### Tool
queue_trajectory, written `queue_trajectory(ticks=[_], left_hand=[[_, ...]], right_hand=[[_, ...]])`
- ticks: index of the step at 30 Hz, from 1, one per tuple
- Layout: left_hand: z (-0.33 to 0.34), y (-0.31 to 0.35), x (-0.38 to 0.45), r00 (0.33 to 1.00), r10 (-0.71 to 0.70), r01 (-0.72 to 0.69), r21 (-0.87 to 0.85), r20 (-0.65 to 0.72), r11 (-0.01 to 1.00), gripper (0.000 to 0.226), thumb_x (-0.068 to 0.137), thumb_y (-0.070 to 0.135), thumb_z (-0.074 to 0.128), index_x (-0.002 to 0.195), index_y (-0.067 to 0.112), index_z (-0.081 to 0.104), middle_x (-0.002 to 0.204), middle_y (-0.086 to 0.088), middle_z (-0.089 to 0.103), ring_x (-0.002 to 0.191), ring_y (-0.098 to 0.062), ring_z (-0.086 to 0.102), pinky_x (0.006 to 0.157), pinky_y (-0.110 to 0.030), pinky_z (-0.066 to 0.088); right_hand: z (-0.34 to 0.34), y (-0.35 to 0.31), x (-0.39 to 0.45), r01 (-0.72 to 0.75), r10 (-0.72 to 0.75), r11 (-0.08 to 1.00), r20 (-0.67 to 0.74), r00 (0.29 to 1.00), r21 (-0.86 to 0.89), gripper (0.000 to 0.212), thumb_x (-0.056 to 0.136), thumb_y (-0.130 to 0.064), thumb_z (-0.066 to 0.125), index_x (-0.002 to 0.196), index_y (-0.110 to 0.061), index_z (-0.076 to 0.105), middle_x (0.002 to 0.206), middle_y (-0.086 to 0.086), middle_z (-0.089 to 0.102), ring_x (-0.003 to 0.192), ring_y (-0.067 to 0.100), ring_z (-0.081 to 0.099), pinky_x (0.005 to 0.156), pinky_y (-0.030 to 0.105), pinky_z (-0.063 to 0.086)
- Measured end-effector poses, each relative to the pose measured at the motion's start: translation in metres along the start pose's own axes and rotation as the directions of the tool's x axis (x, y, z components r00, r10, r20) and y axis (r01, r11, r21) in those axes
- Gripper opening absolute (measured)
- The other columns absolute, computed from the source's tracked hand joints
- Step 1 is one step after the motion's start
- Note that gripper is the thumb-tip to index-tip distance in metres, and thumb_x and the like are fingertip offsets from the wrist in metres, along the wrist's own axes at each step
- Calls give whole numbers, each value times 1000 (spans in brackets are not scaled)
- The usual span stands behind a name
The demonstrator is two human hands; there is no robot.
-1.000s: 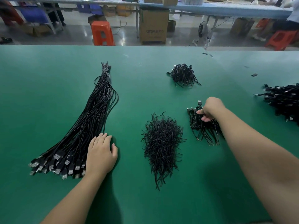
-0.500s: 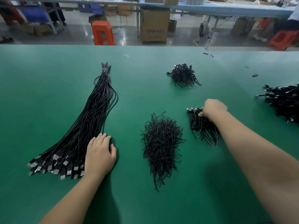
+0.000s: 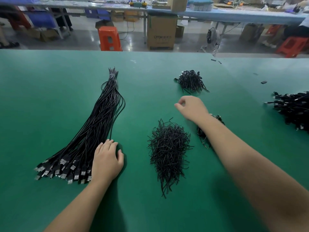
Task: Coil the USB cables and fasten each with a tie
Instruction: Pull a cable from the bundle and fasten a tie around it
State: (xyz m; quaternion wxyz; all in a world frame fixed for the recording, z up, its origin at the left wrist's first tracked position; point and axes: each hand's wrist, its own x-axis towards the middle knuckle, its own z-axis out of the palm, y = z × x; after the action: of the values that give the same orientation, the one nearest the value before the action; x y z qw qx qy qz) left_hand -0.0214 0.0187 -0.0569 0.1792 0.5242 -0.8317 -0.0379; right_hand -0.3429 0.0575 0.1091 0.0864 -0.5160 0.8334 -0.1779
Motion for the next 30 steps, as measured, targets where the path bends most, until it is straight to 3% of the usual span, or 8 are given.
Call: queue_trajectory(ticks=[3, 7, 10, 13, 16, 19, 22, 30], left_hand=[[-3, 0, -1, 999, 35, -35, -167, -3, 985, 36, 96, 17, 51, 128, 5, 62, 131, -11, 63, 126, -25, 56, 114, -40, 37], [-9, 0, -5, 996, -86, 80, -472, 9, 878, 38, 99, 9, 42, 135, 17, 51, 135, 0, 60, 123, -13, 58, 101, -33, 45], [-11, 0, -5, 990, -139, 132, -571, 31, 810, 47, 96, -3, 37, 137, 16, 48, 131, -1, 61, 118, -3, 60, 97, -24, 44], [-12, -1, -3, 971, -234, 220, -602, 55, 768, 51, 94, -5, 37, 136, 22, 47, 118, 5, 67, 105, -3, 64, 90, -24, 43], [-12, -2, -2, 966, -259, 215, -624, 21, 752, 47, 95, -4, 39, 134, 22, 49, 130, 1, 63, 100, -11, 67, 90, -30, 44], [-12, -5, -2, 965, -261, 204, -613, -4, 763, 41, 98, 1, 42, 132, 19, 52, 131, -5, 64, 105, -18, 67, 92, -33, 45], [-12, -4, -2, 969, -249, 189, -633, -5, 751, 34, 100, 6, 42, 129, 20, 54, 119, 0, 67, 94, 6, 64, 88, -29, 46], [-14, -4, -4, 982, -181, 104, -642, -54, 759, 35, 98, 25, 38, 119, 10, 61, 108, -1, 70, 102, -10, 66, 88, -29, 47]], right_hand=[[27, -52, -28, 149, -172, 973, 121, 978, 176, 22, 101, -30, 55, 109, -17, 70, 103, -2, 69, 75, 12, 59, 73, 28, 52], [95, -94, -69, 208, -301, 941, 379, 875, 267, 25, 104, -24, 49, 123, -18, 64, 116, 2, 69, 72, 7, 59, 72, 32, 54], [145, -106, -91, 216, -295, 953, 477, 828, 214, 36, 103, -22, 48, 139, -22, 52, 128, 10, 62, 103, 28, 64, 87, 38, 53], [173, -108, -103, 292, -296, 953, 458, 838, 81, 44, 103, -29, 44, 147, -33, 37, 129, 11, 47, 104, 37, 60, 77, 41, 47], [180, -111, -104, 348, -323, 937, 424, 846, 21, 46, 103, -31, 42, 147, -36, 29, 122, 11, 43, 89, 34, 58, 66, 37, 38], [180, -111, -103, 374, -340, 927, 403, 849, -5, 44, 104, -35, 40, 147, -34, 31, 120, 11, 43, 92, 36, 60, 67, 39, 39], [179, -111, -108, 471, -421, 881, 398, 815, -32, 44, 102, -36, 42, 145, -28, 35, 122, 12, 44, 87, 36, 58, 68, 40, 41], [176, -120, -111, 515, -415, 849, 451, 790, -121, 44, 102, -36, 38, 144, -24, 34, 126, 15, 41, 70, 32, 47, 64, 39, 41]])
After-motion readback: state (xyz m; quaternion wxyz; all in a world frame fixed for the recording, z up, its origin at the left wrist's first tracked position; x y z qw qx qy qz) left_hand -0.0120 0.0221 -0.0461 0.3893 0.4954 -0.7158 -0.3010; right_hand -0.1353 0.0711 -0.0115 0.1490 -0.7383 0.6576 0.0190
